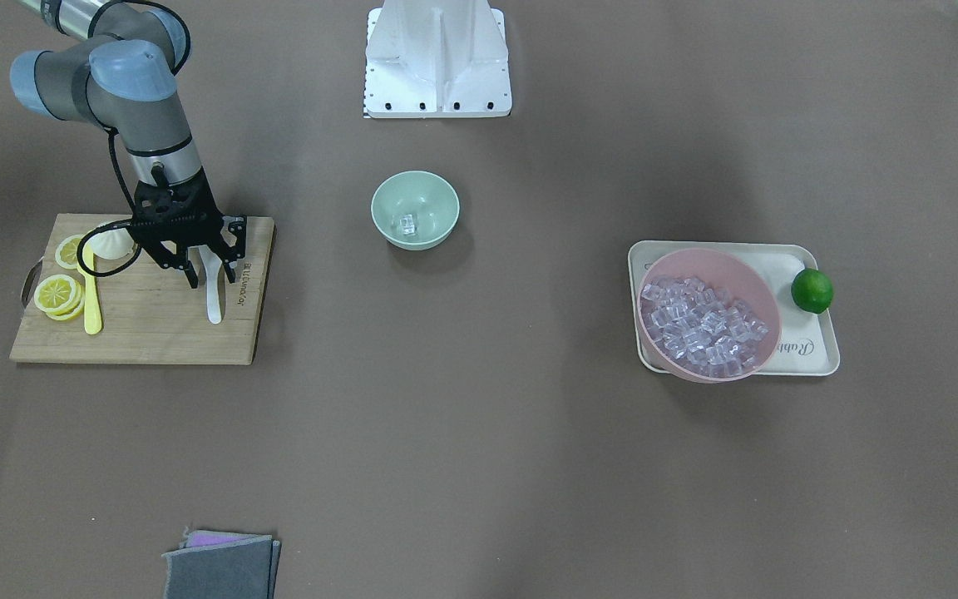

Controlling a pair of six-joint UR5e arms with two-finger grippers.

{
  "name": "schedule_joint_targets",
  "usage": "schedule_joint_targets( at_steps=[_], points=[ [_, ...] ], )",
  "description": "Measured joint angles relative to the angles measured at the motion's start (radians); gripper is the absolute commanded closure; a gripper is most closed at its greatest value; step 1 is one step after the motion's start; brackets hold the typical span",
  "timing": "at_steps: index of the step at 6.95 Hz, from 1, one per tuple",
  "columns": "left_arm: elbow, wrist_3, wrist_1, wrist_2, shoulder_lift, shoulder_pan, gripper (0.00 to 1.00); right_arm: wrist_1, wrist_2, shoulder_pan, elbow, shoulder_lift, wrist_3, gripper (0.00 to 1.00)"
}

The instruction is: Put spoon and ice into bowl

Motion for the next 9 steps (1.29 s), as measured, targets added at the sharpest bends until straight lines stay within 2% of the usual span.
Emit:
schedule_joint_targets(
  at_steps=[1, 4, 6, 7, 9],
  points=[
    [0.001, 0.0, 0.0, 0.0, 0.0, 0.0, 0.02, 0.0, 0.0, 0.0, 0.0, 0.0, 0.001, 1.0],
    [0.002, -0.001, 0.0, 0.0, 0.0, 0.0, 0.02, -0.001, -0.001, 0.0, 0.006, 0.009, 0.012, 1.0],
    [0.003, -0.002, 0.0, 0.0, 0.0, 0.001, 0.02, -0.023, 0.002, -0.002, 0.013, 0.064, 0.145, 1.0],
    [0.004, -0.003, 0.0, 0.0, 0.0, 0.002, 0.02, -0.071, 0.001, -0.008, 0.018, 0.106, 0.239, 1.0],
    [0.005, -0.003, 0.0, 0.0, 0.001, 0.003, 0.02, -0.261, -0.052, -0.058, 0.025, 0.234, 0.436, 1.0]
  ],
)
